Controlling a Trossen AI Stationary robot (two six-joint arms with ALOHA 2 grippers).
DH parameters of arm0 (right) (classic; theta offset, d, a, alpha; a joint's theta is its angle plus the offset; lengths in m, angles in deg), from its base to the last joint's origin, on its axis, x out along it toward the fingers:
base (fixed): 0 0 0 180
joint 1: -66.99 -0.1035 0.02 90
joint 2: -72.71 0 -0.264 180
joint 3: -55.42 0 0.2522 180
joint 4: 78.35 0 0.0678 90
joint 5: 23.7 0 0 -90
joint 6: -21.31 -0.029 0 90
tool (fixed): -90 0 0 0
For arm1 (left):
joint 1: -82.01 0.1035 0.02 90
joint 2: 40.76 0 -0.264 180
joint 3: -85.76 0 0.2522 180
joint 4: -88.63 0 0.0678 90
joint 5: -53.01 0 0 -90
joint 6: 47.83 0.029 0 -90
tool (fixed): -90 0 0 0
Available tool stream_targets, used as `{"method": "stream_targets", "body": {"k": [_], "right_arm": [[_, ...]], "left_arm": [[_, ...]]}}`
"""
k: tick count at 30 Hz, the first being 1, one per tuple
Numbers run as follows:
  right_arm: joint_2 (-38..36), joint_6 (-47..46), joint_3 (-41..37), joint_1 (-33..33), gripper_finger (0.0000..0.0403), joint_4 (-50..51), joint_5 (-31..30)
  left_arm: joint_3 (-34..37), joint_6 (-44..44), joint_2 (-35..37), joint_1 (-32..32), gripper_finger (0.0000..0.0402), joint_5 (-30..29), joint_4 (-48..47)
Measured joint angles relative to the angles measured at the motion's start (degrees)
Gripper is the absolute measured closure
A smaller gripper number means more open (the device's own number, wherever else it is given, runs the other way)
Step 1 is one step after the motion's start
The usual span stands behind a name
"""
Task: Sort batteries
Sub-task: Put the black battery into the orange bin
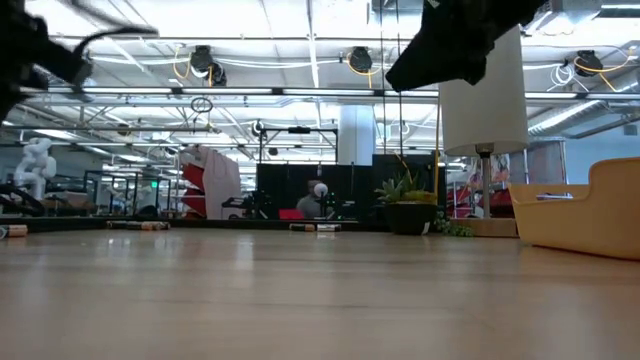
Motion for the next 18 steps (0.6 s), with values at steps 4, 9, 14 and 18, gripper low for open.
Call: {"method": "stream_targets", "body": {"k": [4, 9, 14, 18], "right_arm": [[-0.1, -2.1, 0.0, 0.0, 0.0271, 0.1, 0.0], [-0.1, -4.3, 0.0, -0.8, 0.0271, 0.2, 1.2], [-0.1, -4.8, 0.0, -1.4, 0.0271, -0.3, 1.1], [-0.1, -5.7, 0.0, -1.8, 0.0271, -0.3, 1.1]], "left_arm": [[4.3, -1.1, -1.2, 0.6, 0.0218, -0.4, 1.3], [4.9, -3.1, -2.9, 2.1, 0.0222, -0.4, 4.0], [6.8, -3.9, -2.9, 4.5, 0.0222, -0.6, 12.8], [7.4, -0.7, -4.2, 6.6, 0.0222, -0.9, 11.9]]}}
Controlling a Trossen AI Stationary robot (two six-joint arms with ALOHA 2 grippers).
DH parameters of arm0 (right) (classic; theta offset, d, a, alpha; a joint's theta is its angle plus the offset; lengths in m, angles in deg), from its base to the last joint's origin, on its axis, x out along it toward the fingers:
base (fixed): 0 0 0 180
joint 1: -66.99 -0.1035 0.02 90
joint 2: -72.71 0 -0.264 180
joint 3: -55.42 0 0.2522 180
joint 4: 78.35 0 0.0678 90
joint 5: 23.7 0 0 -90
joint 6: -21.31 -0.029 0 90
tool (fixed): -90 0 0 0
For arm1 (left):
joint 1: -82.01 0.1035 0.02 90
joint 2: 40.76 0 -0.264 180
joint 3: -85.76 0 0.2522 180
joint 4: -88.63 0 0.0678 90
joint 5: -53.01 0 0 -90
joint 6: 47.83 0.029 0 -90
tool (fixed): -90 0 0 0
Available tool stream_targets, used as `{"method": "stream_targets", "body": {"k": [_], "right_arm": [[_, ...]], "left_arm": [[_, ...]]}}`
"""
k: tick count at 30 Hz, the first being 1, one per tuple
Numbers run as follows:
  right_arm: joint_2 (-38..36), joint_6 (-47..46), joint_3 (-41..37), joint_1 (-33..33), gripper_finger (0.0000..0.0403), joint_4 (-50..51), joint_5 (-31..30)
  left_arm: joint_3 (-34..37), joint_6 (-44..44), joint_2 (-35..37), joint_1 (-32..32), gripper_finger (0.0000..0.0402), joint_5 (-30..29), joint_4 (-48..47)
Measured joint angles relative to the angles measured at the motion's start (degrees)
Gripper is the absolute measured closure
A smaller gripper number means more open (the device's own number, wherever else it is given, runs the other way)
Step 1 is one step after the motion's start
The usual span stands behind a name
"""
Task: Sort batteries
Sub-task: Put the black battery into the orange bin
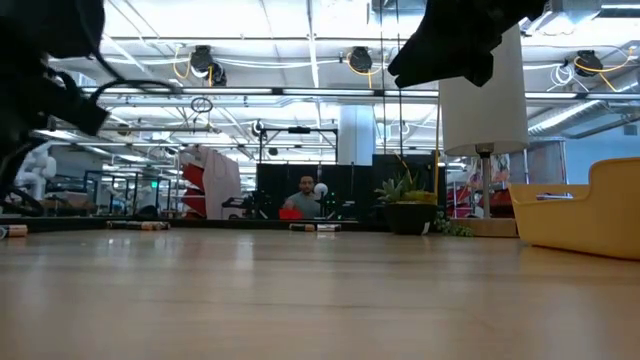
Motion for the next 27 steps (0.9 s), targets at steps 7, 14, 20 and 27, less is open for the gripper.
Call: {"method": "stream_targets", "body": {"k": [7, 14, 20, 27], "right_arm": [[0.0, -0.1, 0.0, -0.1, 0.0271, 0.0, 0.0], [0.0, 0.1, 0.0, -0.1, 0.0271, 0.0, 0.0], [0.0, -0.1, 0.0, -0.1, 0.0271, 0.0, 0.0], [0.0, -1.1, 0.0, -0.4, 0.0271, 0.0, 0.1]], "left_arm": [[0.4, 7.8, -4.9, 3.2, 0.0222, -0.1, -1.2], [0.4, 15.4, -10.6, 5.4, 0.0222, 0.0, -0.9], [0.4, 19.9, -13.5, 6.0, 0.0222, 0.6, 0.1], [0.1, 24.2, -16.1, 7.1, 0.0224, 1.2, 2.0]]}}
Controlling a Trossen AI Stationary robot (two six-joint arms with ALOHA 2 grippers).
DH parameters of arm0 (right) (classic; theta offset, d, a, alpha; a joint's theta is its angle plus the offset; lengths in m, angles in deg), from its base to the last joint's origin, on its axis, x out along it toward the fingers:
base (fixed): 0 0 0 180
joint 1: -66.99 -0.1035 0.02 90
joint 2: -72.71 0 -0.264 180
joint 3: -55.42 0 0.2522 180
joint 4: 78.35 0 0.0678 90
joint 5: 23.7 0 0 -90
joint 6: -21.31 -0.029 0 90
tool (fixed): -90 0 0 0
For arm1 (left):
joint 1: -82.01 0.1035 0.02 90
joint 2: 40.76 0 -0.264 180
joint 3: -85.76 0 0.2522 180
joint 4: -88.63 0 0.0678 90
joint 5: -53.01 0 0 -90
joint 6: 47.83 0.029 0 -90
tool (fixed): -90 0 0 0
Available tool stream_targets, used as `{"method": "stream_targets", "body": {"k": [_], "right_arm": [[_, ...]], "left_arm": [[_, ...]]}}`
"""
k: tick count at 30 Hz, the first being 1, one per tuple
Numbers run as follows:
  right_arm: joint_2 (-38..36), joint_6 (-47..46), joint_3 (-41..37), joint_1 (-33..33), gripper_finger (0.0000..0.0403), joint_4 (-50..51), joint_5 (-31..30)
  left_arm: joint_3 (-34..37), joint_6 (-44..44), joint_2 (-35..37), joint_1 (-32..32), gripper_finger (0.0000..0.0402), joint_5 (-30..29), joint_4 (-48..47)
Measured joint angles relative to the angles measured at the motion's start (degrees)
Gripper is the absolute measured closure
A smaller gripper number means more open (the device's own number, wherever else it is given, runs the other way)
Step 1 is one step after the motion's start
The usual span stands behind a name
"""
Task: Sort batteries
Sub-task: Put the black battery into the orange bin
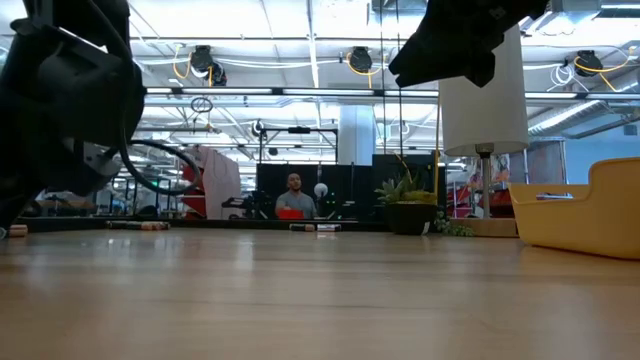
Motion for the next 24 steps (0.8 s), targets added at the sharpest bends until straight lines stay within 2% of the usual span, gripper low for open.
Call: {"method": "stream_targets", "body": {"k": [4, 8, 12, 16, 21, 24], "right_arm": [[0.0, 0.0, 0.0, -0.6, 0.0271, 0.0, 0.0], [0.0, -0.1, 0.0, -0.7, 0.0271, 0.0, 0.0], [0.0, -0.5, 0.0, -0.7, 0.0271, 0.0, 0.0], [0.0, -0.5, 0.0, -0.7, 0.0271, 0.0, 0.0], [0.0, -0.5, 0.0, -0.7, 0.0271, 0.0, 0.0], [0.0, -0.7, 0.0, -0.8, 0.0271, 0.0, 0.1]], "left_arm": [[0.0, 0.4, -0.3, 0.6, 0.0252, 0.4, 0.3], [-0.6, 1.7, -0.4, 0.7, 0.0306, 0.3, 0.6], [-1.1, 1.7, -0.4, 0.7, 0.0356, -2.8, 1.0], [-2.2, 1.7, -0.4, 0.7, 0.0359, -8.1, 2.0], [-6.0, 1.5, 0.7, -0.8, 0.0359, -17.9, 3.4], [-9.4, 1.4, 2.5, -2.3, 0.0359, -19.5, 3.1]]}}
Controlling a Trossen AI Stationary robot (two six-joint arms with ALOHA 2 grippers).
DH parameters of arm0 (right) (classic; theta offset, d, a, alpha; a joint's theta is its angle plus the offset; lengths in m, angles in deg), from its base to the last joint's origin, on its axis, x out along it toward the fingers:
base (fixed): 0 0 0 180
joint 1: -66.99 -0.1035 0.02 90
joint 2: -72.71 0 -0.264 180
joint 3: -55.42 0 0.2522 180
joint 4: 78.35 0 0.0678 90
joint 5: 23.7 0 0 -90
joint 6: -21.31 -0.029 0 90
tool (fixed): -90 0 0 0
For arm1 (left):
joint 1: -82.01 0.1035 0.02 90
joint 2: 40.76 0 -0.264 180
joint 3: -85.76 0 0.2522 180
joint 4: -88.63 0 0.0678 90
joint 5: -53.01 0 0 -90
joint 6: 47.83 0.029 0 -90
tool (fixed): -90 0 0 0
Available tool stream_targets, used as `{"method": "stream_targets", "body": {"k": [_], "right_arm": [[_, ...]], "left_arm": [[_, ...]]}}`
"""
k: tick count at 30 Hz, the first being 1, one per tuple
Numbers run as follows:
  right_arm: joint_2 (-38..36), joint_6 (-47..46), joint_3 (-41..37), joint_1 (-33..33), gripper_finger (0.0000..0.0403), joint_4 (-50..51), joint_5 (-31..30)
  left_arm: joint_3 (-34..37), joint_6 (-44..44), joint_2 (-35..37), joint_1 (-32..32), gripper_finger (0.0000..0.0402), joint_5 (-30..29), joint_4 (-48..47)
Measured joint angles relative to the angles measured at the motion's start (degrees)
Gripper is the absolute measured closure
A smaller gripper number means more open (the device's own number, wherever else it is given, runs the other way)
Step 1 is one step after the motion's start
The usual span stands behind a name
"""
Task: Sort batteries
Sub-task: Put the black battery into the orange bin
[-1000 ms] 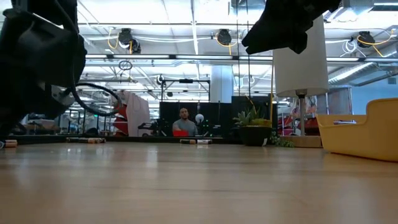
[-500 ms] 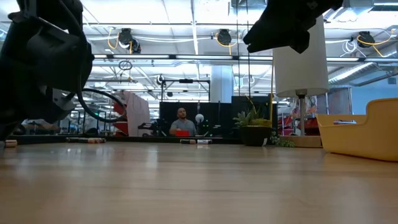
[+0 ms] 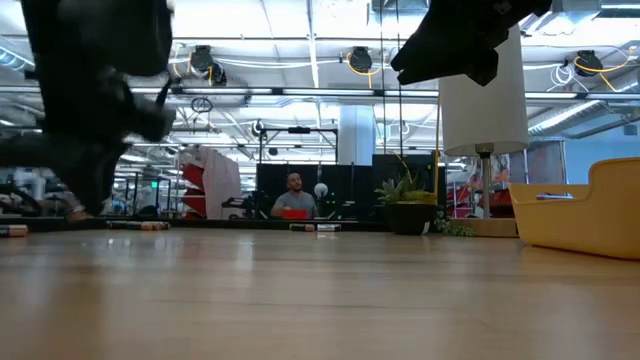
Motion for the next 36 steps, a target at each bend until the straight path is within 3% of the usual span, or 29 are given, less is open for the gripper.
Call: {"method": "stream_targets", "body": {"k": [5, 10, 14, 18, 21, 26, 31, 36], "right_arm": [[0.0, 0.0, 0.0, -1.0, 0.0271, 0.0, 0.0], [0.0, 0.2, 0.0, -1.5, 0.0271, 0.0, 0.1], [0.0, 0.2, 0.0, -1.8, 0.0271, 0.0, 0.2], [-1.9, -0.5, 0.5, -3.2, 0.0271, 2.6, 3.1], [-4.0, -3.4, 2.1, -5.2, 0.0271, 6.8, -2.0], [-6.8, -4.5, 2.9, -9.8, 0.0271, 8.7, -14.8], [-8.5, -2.6, 2.9, -13.6, 0.0271, 8.4, -21.1], [-8.5, 0.5, 2.9, -15.9, 0.0271, 8.0, -25.9]], "left_arm": [[-4.4, -5.0, 4.3, -3.9, 0.0359, 10.3, -0.1], [-5.1, -7.5, 7.4, -9.7, 0.0359, 11.9, 7.1], [-5.2, -1.8, 8.5, -12.6, 0.0359, 6.4, 23.1], [-5.2, 9.5, 7.4, -12.5, 0.0359, 1.4, 42.7], [-5.2, 18.8, 4.2, -10.1, 0.0359, 1.5, 58.5], [-5.3, 26.9, -5.4, -3.9, 0.0359, 10.5, 78.9], [-6.1, 28.3, -16.0, 3.6, 0.0359, 19.7, 99.9], [-14.7, 24.1, -26.3, 8.7, 0.0359, 32.2, 108.5]]}}
